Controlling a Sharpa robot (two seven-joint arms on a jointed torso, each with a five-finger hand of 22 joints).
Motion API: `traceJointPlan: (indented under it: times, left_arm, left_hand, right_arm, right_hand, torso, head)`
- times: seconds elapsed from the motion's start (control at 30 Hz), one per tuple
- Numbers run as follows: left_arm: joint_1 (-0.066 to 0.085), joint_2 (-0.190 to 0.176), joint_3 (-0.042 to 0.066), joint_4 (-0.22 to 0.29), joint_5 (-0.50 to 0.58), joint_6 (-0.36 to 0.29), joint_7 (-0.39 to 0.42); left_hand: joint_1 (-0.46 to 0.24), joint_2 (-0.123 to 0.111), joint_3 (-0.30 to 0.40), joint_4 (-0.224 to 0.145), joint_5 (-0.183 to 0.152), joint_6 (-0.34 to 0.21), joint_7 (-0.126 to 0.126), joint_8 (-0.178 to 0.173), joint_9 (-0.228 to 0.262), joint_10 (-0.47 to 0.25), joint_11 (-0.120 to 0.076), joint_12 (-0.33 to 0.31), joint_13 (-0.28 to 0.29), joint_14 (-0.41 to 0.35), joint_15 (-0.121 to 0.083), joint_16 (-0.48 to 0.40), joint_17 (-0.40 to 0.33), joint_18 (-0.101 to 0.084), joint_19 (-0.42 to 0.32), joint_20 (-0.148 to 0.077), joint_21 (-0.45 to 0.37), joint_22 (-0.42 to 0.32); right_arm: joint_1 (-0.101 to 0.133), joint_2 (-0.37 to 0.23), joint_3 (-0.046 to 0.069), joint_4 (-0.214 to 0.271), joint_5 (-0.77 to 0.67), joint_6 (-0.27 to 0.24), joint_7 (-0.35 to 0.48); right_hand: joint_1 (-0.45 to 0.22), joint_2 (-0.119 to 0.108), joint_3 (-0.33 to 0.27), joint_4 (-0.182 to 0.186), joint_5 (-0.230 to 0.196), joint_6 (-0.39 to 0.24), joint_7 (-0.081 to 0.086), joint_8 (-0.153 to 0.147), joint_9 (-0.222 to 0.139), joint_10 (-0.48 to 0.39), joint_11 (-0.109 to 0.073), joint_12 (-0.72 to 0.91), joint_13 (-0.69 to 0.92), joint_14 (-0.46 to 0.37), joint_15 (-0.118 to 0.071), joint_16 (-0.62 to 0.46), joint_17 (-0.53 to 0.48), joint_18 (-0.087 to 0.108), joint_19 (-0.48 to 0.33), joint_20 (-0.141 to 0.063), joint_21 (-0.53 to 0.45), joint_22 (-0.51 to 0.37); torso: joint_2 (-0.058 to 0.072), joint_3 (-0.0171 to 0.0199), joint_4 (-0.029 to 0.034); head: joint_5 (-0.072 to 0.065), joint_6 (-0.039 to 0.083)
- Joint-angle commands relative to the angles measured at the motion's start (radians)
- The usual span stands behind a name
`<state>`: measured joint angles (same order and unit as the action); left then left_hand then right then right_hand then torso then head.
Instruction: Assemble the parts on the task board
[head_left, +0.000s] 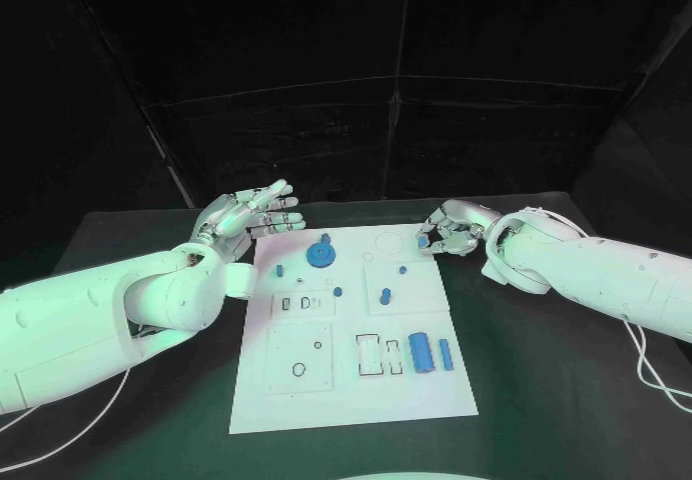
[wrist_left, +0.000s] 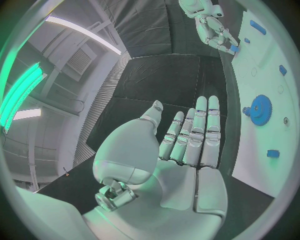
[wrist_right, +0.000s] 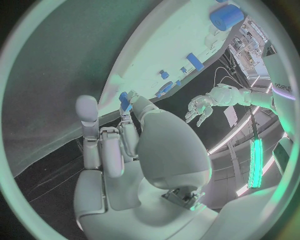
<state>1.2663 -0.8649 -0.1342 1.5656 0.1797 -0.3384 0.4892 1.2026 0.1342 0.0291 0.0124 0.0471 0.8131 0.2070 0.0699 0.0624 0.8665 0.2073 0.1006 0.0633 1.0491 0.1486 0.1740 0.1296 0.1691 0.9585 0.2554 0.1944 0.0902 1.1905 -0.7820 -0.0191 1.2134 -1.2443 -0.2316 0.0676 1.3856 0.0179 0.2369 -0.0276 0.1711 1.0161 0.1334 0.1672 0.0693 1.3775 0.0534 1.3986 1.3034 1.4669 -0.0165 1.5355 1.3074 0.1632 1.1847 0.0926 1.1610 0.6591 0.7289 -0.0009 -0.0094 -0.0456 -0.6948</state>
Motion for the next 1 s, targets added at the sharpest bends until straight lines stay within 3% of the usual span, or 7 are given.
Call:
traceJointPlan:
  times: [0.03, 0.23, 0.4, 0.6, 0.83, 0.93, 1.0]
  left_arm:
    - [0.002, -0.004, 0.001, 0.005, -0.004, 0.005, 0.008]
    - [0.004, -0.013, 0.001, 0.011, -0.004, 0.004, 0.009]
    - [0.007, -0.017, 0.001, 0.006, -0.004, 0.004, 0.011]
    - [0.011, -0.014, 0.001, -0.007, -0.004, 0.005, 0.012]
    - [0.016, -0.005, 0.001, -0.025, -0.004, 0.006, 0.013]
    - [0.016, 0.000, 0.001, -0.034, -0.004, 0.006, 0.013]
    - [0.017, 0.003, 0.001, -0.038, -0.004, 0.006, 0.014]
  left_hand:
    - [0.003, 0.004, 0.001, -0.006, 0.006, 0.009, 0.048, -0.001, 0.001, 0.000, 0.000, -0.004, 0.000, 0.006, 0.002, -0.002, -0.001, 0.012, 0.009, -0.001, -0.002, -0.002]
    - [0.003, 0.004, 0.001, -0.006, 0.006, 0.010, 0.048, -0.001, 0.001, 0.001, 0.000, -0.004, 0.000, 0.006, 0.002, -0.003, -0.001, 0.012, 0.010, -0.001, -0.002, -0.002]
    - [0.003, 0.004, 0.001, -0.006, 0.006, 0.012, 0.048, -0.001, 0.001, 0.001, 0.000, -0.004, 0.000, 0.006, 0.002, -0.003, -0.001, 0.012, 0.010, -0.001, -0.002, -0.002]
    - [0.003, 0.004, 0.001, -0.007, 0.006, 0.017, 0.048, 0.000, 0.002, 0.002, 0.000, -0.003, 0.000, 0.006, 0.002, -0.003, -0.001, 0.012, 0.010, -0.001, -0.003, -0.002]
    - [0.003, 0.004, 0.000, -0.007, 0.006, 0.021, 0.048, 0.001, 0.002, 0.003, -0.001, -0.002, 0.000, 0.006, 0.002, -0.004, -0.001, 0.012, 0.010, -0.001, -0.004, -0.003]
    - [0.003, 0.004, 0.000, -0.007, 0.006, 0.021, 0.048, 0.001, 0.002, 0.003, -0.001, -0.002, 0.000, 0.006, 0.002, -0.004, -0.001, 0.012, 0.010, -0.001, -0.004, -0.003]
    - [0.003, 0.004, 0.000, -0.007, 0.006, 0.021, 0.048, 0.001, 0.002, 0.003, -0.001, -0.002, 0.000, 0.006, 0.002, -0.004, -0.001, 0.012, 0.010, -0.001, -0.004, -0.003]
  right_arm:
    - [0.003, -0.014, 0.001, 0.035, 0.026, -0.052, -0.027]
    - [0.004, -0.040, 0.002, 0.136, 0.037, -0.094, -0.113]
    - [0.012, -0.048, 0.005, 0.252, 0.023, -0.134, -0.214]
    - [0.021, -0.024, 0.006, 0.351, -0.021, -0.144, -0.277]
    - [0.023, 0.056, 0.006, 0.371, -0.055, -0.127, -0.300]
    - [0.022, 0.108, 0.005, 0.349, -0.057, -0.118, -0.304]
    - [0.021, 0.135, 0.005, 0.335, -0.063, -0.105, -0.312]
  right_hand:
    - [-0.002, 0.011, 0.007, 0.000, -0.002, 0.003, 0.006, -0.002, 0.000, 0.001, 0.000, 0.001, -0.001, 0.085, -0.004, 0.007, 0.171, -0.011, 0.000, -0.008, 0.006, 0.001]
    - [-0.003, 0.009, 0.022, -0.005, -0.002, 0.003, 0.006, -0.003, 0.000, -0.002, 0.000, -0.002, -0.006, 0.085, -0.003, 0.006, 0.170, -0.010, -0.001, -0.007, 0.004, -0.003]
    - [-0.004, 0.006, 0.033, -0.011, -0.003, 0.006, 0.006, -0.002, 0.000, -0.005, 0.000, -0.005, -0.008, 0.084, -0.003, 0.006, 0.168, -0.010, -0.002, -0.007, 0.004, -0.004]
    - [-0.006, 0.004, 0.039, -0.013, -0.003, 0.008, 0.005, -0.002, 0.001, -0.004, 0.000, -0.005, -0.008, 0.084, -0.004, 0.006, 0.169, -0.010, -0.001, -0.007, 0.004, -0.003]
    - [-0.010, 0.000, 0.043, -0.014, -0.004, 0.010, 0.005, -0.001, 0.001, -0.004, 0.000, -0.006, -0.009, 0.084, -0.004, 0.005, 0.167, -0.010, -0.002, -0.007, 0.004, -0.005]
    - [-0.012, -0.001, 0.046, -0.015, -0.003, 0.009, 0.006, -0.002, 0.001, -0.004, 0.000, -0.005, -0.008, 0.084, -0.004, 0.006, 0.169, -0.010, -0.002, -0.007, 0.004, -0.004]
    - [-0.012, -0.001, 0.046, -0.015, -0.003, 0.008, 0.006, -0.002, 0.001, -0.004, 0.000, -0.005, -0.008, 0.084, -0.004, 0.006, 0.169, -0.010, -0.002, -0.007, 0.004, -0.005]
  torso:
    - [0.000, -0.0024, 0.0012]
    - [-0.002, -0.0037, 0.0057]
    - [-0.009, -0.0099, 0.0093]
    - [-0.016, -0.0185, 0.0121]
    - [-0.020, -0.0253, 0.0167]
    - [-0.020, -0.0241, 0.0182]
    - [-0.021, -0.0235, 0.0176]
  head:
    - [-0.001, 0.007]
    - [0.013, 0.003]
    - [0.035, -0.006]
    - [0.061, -0.010]
    - [0.095, -0.020]
    - [0.109, -0.021]
    - [0.127, -0.023]
